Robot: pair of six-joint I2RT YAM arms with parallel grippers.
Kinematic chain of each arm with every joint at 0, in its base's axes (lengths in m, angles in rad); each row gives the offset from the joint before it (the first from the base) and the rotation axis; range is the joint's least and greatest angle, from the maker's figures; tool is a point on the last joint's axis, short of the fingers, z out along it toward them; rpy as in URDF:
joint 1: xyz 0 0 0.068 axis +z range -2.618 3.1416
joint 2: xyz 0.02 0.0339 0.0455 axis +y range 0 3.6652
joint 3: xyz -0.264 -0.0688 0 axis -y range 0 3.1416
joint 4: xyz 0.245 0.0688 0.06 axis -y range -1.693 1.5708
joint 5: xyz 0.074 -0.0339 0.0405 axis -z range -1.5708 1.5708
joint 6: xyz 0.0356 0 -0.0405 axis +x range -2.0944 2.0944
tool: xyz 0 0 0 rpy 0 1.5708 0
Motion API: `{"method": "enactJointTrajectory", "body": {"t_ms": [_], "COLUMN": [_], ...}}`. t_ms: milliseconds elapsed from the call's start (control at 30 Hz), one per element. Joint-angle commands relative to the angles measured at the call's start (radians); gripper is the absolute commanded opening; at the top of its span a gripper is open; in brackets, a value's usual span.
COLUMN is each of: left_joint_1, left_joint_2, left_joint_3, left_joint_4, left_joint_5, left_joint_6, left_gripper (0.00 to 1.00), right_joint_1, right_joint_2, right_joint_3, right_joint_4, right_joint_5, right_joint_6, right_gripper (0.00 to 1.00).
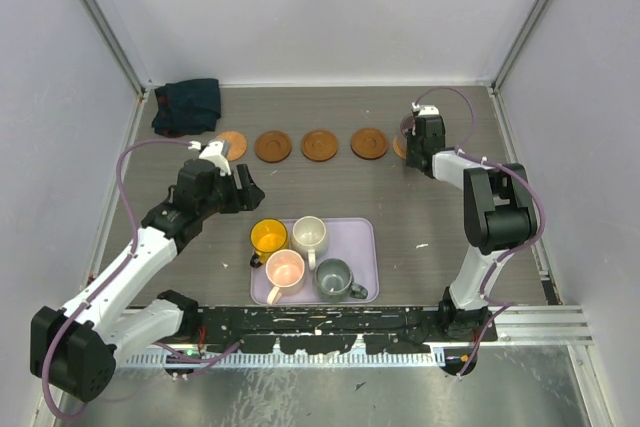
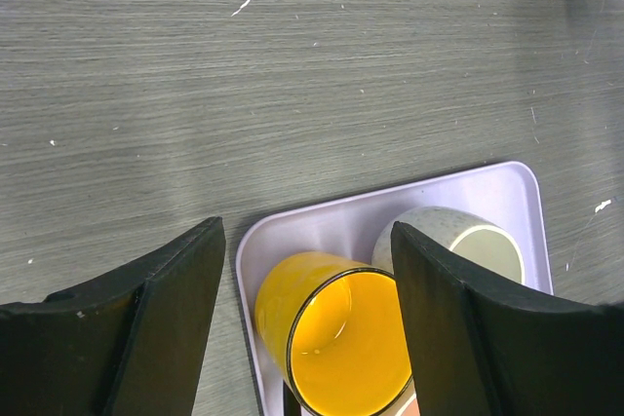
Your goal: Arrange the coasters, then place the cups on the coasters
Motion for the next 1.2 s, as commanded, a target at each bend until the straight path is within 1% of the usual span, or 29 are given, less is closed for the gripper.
{"method": "enactJointTrajectory", "body": {"t_ms": [0,167,267,367,433,633,733,933,1000,1167], "left_joint_1": [-0.004,-0.003,-0.003,-0.003,-0.003,-0.004,-0.003,-0.003,-0.003,-0.003], "left_joint_2": [-0.001,0.007,0.007,0.002,-0.002,-0.003,0.001,0.002,0.004,0.008], "left_joint_3": [0.004,0.002,0.000,-0.002,-0.004,-0.005,-0.005,-0.005,-0.005,-0.003], "left_joint_4": [0.058,0.061,0.063,0.062,0.061,0.058,0.056,0.056,0.057,0.057], "left_joint_5": [-0.014,-0.008,-0.006,-0.007,-0.009,-0.008,-0.005,-0.004,-0.004,0.003], "left_joint_6": [-0.005,-0.007,-0.008,-0.010,-0.010,-0.010,-0.012,-0.011,-0.012,-0.016], "left_gripper": [0.70,0.70,0.70,0.70,0.70,0.71,0.71,0.71,0.71,0.71], "right_joint_1": [-0.005,-0.005,-0.005,-0.005,-0.005,-0.005,-0.005,-0.004,-0.005,-0.005], "right_joint_2": [-0.037,-0.061,-0.061,-0.060,-0.064,-0.079,-0.088,-0.113,-0.121,-0.115], "right_joint_3": [0.046,0.041,0.049,0.054,0.050,0.031,0.024,0.009,0.005,0.015], "right_joint_4": [0.047,0.022,0.006,-0.008,-0.009,-0.011,-0.013,-0.015,-0.011,-0.008], "right_joint_5": [0.015,0.030,0.041,0.051,0.053,0.052,0.052,0.052,0.085,0.101], "right_joint_6": [0.017,0.023,0.018,0.019,0.024,0.030,0.032,0.040,0.042,0.041], "right_gripper": [0.01,0.02,0.13,0.21,0.29,0.47,0.49,0.51,0.51,0.50]}}
